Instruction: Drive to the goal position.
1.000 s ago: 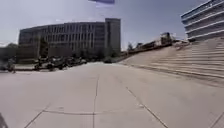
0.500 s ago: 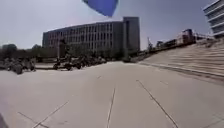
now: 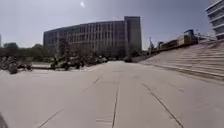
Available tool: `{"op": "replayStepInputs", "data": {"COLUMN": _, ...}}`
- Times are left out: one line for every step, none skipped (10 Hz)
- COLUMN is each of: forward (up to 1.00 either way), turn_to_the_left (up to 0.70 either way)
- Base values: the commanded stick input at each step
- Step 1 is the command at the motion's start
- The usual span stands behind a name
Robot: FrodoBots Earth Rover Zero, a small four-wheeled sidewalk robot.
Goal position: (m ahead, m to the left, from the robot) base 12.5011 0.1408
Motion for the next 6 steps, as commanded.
{"op": "replayStepInputs", "data": {"forward": 1.0, "turn_to_the_left": -0.19}}
{"op": "replayStepInputs", "data": {"forward": 1.0, "turn_to_the_left": 0.0}}
{"op": "replayStepInputs", "data": {"forward": 1.0, "turn_to_the_left": -0.09}}
{"op": "replayStepInputs", "data": {"forward": 1.0, "turn_to_the_left": -0.31}}
{"op": "replayStepInputs", "data": {"forward": 1.0, "turn_to_the_left": -0.27}}
{"op": "replayStepInputs", "data": {"forward": 1.0, "turn_to_the_left": -0.02}}
